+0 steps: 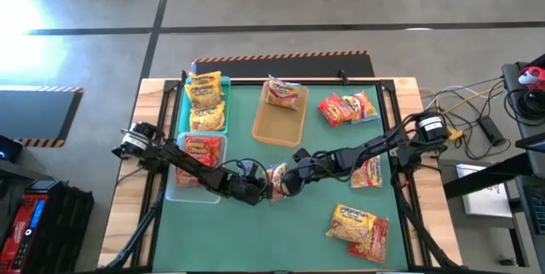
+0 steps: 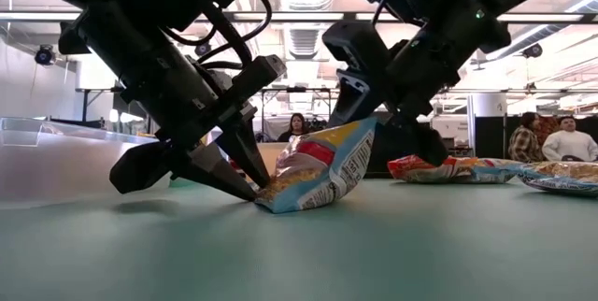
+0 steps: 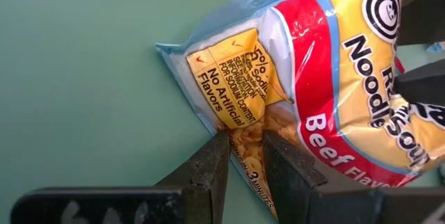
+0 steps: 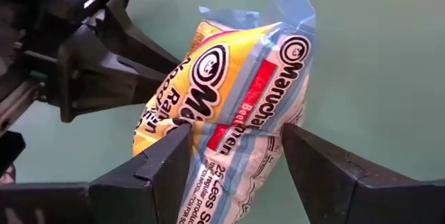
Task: Sort Maruchan noodles
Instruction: Put the blue noodle pack into the orange bin
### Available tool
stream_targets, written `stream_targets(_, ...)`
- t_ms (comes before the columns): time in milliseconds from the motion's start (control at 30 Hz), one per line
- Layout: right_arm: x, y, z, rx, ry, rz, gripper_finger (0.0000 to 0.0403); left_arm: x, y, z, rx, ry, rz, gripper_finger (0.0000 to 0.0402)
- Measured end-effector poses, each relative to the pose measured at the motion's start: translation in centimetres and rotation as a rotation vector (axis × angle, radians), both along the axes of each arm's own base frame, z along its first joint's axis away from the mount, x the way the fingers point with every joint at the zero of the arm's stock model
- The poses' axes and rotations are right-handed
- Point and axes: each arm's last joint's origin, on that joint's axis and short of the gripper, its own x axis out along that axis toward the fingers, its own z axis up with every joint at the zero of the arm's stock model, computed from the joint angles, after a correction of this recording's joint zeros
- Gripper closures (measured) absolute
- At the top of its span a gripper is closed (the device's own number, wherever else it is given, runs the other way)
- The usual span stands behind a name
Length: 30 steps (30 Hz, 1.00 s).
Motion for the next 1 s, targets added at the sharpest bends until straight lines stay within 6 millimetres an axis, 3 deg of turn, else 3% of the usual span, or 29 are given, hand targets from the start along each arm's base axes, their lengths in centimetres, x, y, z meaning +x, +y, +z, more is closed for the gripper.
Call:
stream_targets(233, 0.1, 0.3, 0.3, 0.039, -0.025, 0.004, 0.0186, 0.0, 0.0, -0.4, 0.000, 0.009, -0.002, 0.0327)
stream_targets(733, -0.2, 0.3, 0.0, 0.027, 0.019, 0.019, 0.0186, -0.4, -0.7, 3.8, 0.014, -0.101, -0.106, 0.0327)
stream_targets(1000, -0.2, 0.3, 0.0, 0.018, 0.017, 0.029, 0.0186, 0.5, -1.1, 4.4, 0.074, -0.121, -0.176, 0.0327)
